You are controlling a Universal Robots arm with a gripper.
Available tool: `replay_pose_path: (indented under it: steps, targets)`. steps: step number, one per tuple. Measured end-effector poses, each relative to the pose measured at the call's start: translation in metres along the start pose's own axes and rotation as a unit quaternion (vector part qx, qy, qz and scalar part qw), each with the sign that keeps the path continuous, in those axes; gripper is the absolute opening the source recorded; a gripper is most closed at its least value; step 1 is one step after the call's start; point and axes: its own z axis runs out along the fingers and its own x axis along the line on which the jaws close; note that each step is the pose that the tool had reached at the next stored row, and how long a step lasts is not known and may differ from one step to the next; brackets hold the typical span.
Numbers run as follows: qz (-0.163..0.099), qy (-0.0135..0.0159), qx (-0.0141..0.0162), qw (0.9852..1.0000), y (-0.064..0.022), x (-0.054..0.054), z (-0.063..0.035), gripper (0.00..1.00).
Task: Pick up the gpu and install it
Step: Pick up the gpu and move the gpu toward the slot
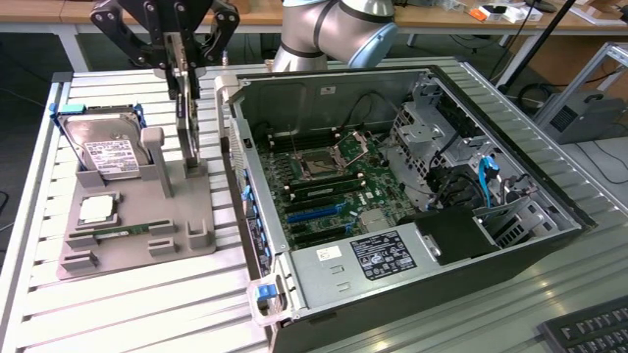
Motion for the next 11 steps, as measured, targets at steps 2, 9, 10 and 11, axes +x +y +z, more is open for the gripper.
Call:
replay_pose_path:
  steps: [2, 9, 10, 11]
  targets:
    - [0.000, -0.0001, 0.0003, 1.0000, 0.0000, -0.0008, 0.0001, 0.27]
    - [0.000, -0.0002, 0.0015, 1.0000, 0.0000, -0.0048, 0.0002, 0.27]
    - [0.000, -0.0002, 0.0017, 1.0000, 0.0000, -0.0058, 0.0002, 0.27]
    - [0.000, -0.0002, 0.0018, 1.0000, 0.0000, -0.0066, 0.0003, 0.27]
